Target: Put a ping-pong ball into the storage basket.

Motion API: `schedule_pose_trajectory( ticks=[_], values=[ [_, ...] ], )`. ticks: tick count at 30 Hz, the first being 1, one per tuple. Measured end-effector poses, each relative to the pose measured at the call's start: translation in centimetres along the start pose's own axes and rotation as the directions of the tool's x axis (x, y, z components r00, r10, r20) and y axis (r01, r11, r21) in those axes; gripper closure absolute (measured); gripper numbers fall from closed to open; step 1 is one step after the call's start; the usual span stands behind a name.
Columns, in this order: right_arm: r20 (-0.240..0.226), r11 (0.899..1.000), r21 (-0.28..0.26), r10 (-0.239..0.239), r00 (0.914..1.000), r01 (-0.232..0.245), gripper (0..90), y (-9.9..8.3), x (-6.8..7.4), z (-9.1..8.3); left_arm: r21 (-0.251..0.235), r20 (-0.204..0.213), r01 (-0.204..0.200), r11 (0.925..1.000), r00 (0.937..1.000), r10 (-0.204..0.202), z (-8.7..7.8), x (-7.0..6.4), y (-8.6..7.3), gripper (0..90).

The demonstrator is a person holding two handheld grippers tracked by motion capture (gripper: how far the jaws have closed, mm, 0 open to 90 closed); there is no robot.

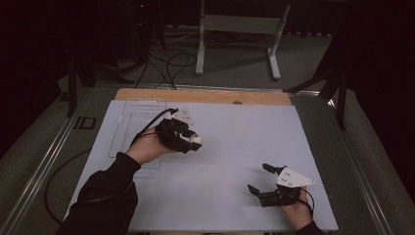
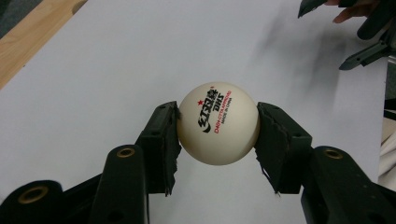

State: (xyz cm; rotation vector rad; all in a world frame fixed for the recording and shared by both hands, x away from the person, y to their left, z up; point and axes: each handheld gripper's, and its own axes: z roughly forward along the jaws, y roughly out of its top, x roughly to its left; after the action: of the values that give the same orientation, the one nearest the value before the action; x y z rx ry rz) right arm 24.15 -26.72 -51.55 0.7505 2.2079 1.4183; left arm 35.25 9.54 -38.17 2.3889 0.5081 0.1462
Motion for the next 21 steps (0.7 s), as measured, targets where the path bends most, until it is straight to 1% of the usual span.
schedule_pose_trajectory(
  ticks=[1, 5, 7, 12, 14, 15, 17, 21],
  values=[
    [0.000, 1.000, 0.000, 0.000, 1.0000, 0.000, 9.4, 0.0, 0.0, 0.0, -0.002, 0.002, 0.003, 1.0000, 1.0000, -0.003, -0.1, 0.1, -0.1, 52.3],
    [-0.001, 1.000, 0.001, 0.000, 1.0000, 0.000, 9.4, 0.0, 0.0, 0.0, -0.003, -0.017, 0.012, 0.9999, 0.9998, -0.012, -0.7, 0.3, -0.5, 52.3],
    [-0.001, 1.000, 0.002, 0.001, 1.0000, -0.001, 9.4, 0.0, 0.0, 0.0, -0.004, -0.017, 0.015, 0.9999, 0.9997, -0.015, -1.0, 0.5, -0.6, 52.2],
    [-0.001, 1.000, 0.002, 0.000, 1.0000, 0.000, 9.4, 0.0, 0.0, 0.1, -0.003, -0.035, 0.028, 0.9996, 0.9990, -0.028, -2.0, 0.9, -0.9, 52.3],
    [-0.002, 1.000, 0.003, 0.002, 1.0000, -0.002, 9.4, 0.0, 0.1, 0.1, -0.017, -0.043, 0.038, 0.9991, 0.9983, -0.039, -2.5, 1.0, -1.0, 52.3],
    [-0.002, 1.000, 0.002, 0.001, 1.0000, -0.001, 9.4, 0.0, 0.1, 0.1, -0.018, -0.041, 0.039, 0.9991, 0.9983, -0.040, -2.7, 1.1, -1.1, 52.3],
    [-0.002, 1.000, 0.002, 0.001, 1.0000, -0.001, 9.4, 0.0, 0.0, 0.1, -0.015, -0.055, 0.039, 0.9991, 0.9977, -0.040, -3.0, 1.2, -1.2, 52.3],
    [-0.002, 1.000, 0.001, 0.000, 1.0000, 0.000, 9.4, 0.1, 0.1, 0.1, -0.021, -0.068, 0.053, 0.9984, 0.9962, -0.054, -3.6, 1.6, -1.6, 52.3]
  ],
)
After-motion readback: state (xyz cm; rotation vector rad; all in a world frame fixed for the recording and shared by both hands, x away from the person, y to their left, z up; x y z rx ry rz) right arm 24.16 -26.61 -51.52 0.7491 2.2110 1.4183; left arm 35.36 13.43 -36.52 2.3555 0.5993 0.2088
